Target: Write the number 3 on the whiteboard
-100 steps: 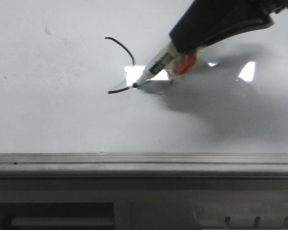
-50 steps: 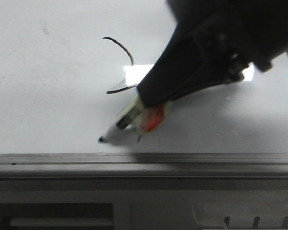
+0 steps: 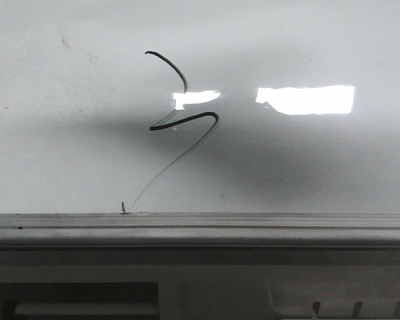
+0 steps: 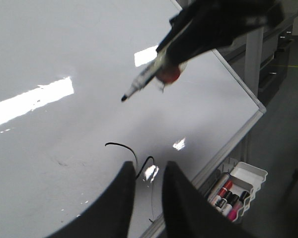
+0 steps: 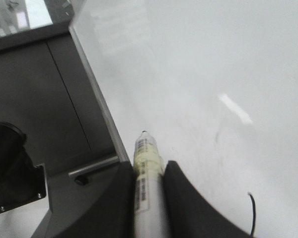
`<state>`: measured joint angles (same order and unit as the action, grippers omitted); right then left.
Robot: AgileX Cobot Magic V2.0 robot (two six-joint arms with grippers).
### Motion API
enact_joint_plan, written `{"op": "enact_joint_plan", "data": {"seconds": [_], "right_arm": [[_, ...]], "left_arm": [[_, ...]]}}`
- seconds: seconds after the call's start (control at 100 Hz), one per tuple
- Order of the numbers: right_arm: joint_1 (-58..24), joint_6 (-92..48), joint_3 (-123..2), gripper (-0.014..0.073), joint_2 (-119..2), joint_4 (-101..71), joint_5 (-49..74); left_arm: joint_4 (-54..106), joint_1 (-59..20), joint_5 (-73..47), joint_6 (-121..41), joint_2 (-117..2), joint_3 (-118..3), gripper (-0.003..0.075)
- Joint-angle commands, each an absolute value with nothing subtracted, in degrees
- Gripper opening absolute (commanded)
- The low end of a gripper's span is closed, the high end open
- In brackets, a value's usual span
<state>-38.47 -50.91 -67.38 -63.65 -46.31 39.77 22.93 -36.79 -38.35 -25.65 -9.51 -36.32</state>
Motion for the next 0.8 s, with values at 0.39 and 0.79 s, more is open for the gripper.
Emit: {"op": "enact_joint_plan", "data": {"seconds": [0.39,0.79], "right_arm": [[-50.45,-54.32,-75.85,-0.0041,-66.26,-31.98,53.39],[-55.98,-54.32,-75.85,-0.0041,-66.36,-29.53,50.75]], "left_arm": [[45.38,-36.69,-50.99,-48.95,-39.63,-49.98,0.041],[48.82,-36.69,-56.26,-49.05,-49.78,-53.82,0.0242]]}}
